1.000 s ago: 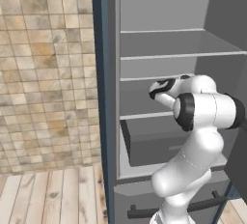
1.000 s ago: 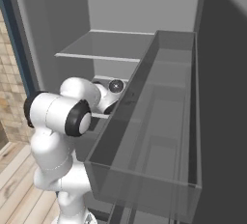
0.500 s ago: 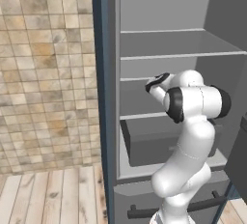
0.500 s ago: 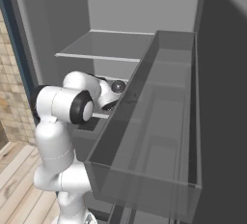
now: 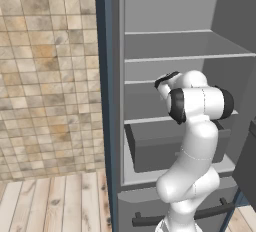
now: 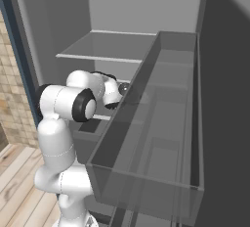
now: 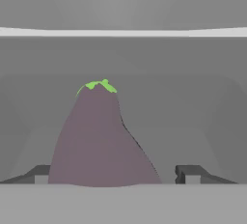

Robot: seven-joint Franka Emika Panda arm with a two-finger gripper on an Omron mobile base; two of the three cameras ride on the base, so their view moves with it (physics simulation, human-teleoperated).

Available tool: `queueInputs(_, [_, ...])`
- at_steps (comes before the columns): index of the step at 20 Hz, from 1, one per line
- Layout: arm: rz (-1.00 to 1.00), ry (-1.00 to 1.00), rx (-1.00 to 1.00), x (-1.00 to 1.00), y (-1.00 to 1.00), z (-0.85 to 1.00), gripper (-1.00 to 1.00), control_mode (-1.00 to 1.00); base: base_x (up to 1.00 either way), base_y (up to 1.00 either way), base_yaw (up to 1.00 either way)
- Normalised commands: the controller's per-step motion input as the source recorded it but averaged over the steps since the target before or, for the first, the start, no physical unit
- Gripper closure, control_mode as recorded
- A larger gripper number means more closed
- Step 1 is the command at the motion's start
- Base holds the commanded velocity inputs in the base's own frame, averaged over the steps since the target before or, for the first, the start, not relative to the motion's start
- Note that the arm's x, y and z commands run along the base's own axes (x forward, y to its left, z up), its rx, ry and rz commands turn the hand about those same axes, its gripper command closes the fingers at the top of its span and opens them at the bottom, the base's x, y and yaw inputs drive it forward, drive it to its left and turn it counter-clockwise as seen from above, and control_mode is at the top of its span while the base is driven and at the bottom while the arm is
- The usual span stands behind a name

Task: Place one eggplant and one steak in each tupperware on the nearby counter, to pack two identical lunches.

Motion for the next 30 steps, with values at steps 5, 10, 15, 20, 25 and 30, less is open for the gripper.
queueInputs(5, [-0.01, 0.08, 0.00, 0.00, 0.00, -0.62, 1.00, -1.00, 0.00, 0.00, 0.00])
queueInputs(10, [-0.05, 0.10, 0.00, -0.07, 0.12, -0.55, 1.00, -1.00, 0.00, 0.00, 0.00])
queueInputs(15, [-0.11, 0.09, 0.00, -0.75, 0.27, -0.08, 1.00, -1.00, 0.00, 0.00, 0.00])
queueInputs(20, [-0.10, 0.04, 0.00, -1.00, 0.05, 0.05, 1.00, -1.00, 0.00, 0.00, 0.00])
queueInputs(25, [-0.11, 0.04, 0.00, -1.00, 0.00, 0.74, 1.00, -1.00, 0.00, 0.00, 0.00])
queueInputs(30, [-0.09, 0.11, 0.00, -1.00, 0.00, 1.00, 1.00, -1.00, 0.00, 0.00, 0.00])
